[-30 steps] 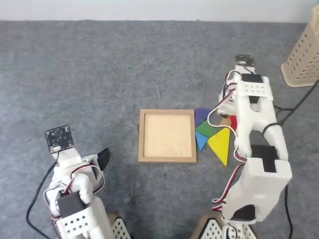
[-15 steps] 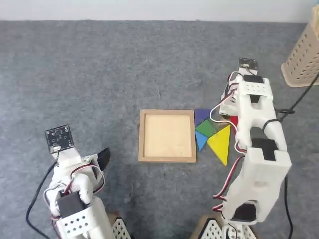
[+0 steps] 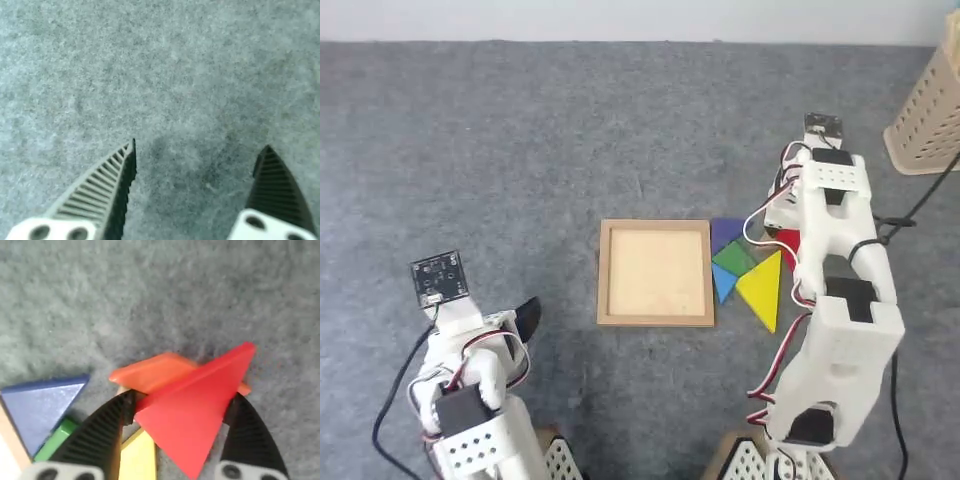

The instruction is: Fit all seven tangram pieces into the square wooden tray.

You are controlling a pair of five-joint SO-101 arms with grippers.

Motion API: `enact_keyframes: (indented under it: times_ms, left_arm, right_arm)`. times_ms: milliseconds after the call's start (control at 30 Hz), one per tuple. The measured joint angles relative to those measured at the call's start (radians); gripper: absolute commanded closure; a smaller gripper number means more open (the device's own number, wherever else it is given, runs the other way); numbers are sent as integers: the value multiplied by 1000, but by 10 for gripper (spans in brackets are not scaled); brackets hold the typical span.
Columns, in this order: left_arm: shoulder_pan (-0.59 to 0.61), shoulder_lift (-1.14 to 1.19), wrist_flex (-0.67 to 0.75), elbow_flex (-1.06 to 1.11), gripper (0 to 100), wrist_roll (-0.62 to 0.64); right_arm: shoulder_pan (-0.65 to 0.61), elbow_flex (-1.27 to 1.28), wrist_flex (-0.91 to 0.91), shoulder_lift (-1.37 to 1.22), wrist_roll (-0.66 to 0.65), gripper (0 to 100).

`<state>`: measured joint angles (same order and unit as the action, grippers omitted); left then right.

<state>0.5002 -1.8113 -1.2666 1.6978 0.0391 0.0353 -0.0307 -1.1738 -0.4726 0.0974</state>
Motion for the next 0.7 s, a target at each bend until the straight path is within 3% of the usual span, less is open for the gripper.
enact_keyframes:
  times_ms: [200,500,700]
  left_arm:
    - [0,0,0,0,646,0]
    - [0,0,0,0,646,0]
    - [0,0,0,0,646,0]
  right_arm:
    - [-15,-2,-31,5,-5,844]
    - [-195,186,3,166,-26,844]
    - [-316,293,35,339,-112,844]
